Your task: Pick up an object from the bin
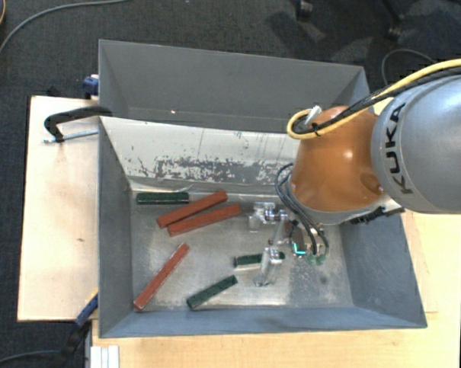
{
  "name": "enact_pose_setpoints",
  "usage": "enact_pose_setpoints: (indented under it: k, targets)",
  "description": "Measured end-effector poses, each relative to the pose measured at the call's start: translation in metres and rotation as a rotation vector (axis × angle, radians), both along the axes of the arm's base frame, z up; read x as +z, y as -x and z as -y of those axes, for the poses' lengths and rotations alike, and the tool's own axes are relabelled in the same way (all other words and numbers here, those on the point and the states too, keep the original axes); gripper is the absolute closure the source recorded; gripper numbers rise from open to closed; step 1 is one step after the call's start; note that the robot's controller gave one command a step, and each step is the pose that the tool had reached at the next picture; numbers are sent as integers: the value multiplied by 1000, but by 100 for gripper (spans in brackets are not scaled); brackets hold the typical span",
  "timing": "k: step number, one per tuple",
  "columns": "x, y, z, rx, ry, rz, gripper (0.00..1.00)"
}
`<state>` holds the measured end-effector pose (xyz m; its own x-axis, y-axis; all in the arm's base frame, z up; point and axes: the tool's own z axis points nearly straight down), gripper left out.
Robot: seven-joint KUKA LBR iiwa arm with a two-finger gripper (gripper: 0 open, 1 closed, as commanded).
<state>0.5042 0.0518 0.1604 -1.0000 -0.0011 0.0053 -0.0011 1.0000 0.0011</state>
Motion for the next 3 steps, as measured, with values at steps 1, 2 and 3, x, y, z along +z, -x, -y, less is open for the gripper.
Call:
enact_pose_setpoints:
  k: [1, 2, 3]
  targets:
    - [-94, -23, 33, 65, 1, 0, 0]
    - [-90, -24, 31, 66, 0, 6, 100]
    - [71, -21, 55, 51, 1, 20, 100]
